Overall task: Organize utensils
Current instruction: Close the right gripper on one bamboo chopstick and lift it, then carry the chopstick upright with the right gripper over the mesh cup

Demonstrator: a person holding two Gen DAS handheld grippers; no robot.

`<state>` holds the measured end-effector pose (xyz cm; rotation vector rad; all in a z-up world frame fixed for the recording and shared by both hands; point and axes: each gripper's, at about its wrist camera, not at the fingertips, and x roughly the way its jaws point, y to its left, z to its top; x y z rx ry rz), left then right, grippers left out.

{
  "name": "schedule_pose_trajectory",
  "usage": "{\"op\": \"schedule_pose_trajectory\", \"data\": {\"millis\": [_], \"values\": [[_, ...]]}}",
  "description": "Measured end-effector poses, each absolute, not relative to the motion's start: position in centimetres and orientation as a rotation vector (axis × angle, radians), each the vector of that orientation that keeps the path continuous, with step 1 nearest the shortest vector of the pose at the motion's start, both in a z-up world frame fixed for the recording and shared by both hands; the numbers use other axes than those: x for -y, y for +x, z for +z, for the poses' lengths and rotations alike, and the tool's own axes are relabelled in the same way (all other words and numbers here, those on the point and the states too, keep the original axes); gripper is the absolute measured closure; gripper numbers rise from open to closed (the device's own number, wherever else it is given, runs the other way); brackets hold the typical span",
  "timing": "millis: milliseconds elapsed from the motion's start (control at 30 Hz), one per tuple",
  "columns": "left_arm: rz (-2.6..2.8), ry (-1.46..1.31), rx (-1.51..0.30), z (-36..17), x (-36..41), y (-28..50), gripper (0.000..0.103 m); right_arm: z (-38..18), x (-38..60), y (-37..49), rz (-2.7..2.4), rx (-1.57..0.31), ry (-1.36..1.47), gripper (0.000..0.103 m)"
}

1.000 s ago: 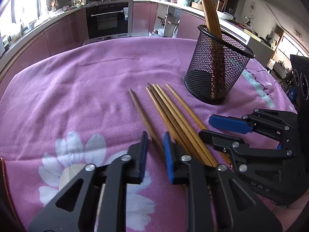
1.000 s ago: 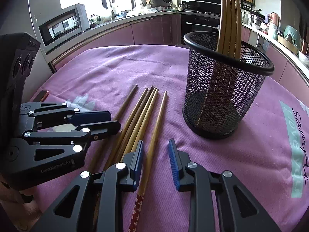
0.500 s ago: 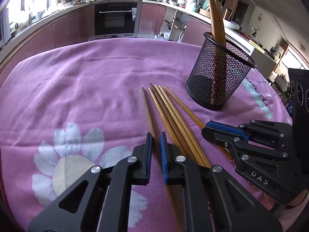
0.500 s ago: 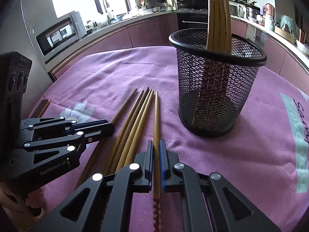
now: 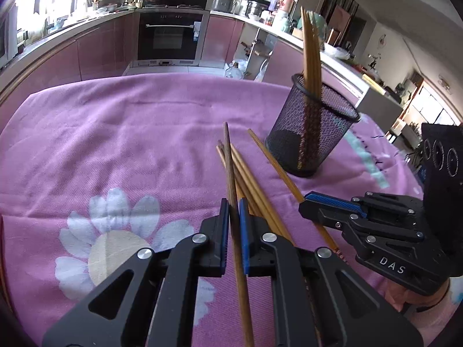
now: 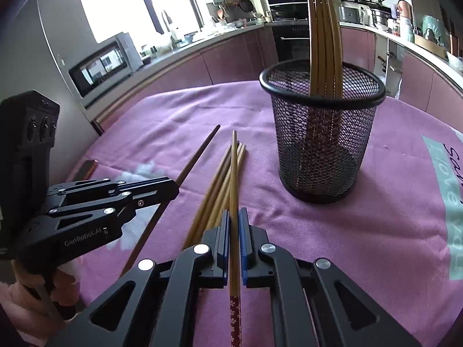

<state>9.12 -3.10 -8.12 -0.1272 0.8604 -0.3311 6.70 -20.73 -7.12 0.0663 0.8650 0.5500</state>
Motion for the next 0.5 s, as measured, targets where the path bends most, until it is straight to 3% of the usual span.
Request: {"op": "schedule_pose_trajectory", "data": {"millis": [500], "values": [[-0.399,-0.164,-0.781,-4.6,3.1,7.3,0.096,-4.3,21.8,5.4,0.578,-0.763,0.101,0.098]]}}
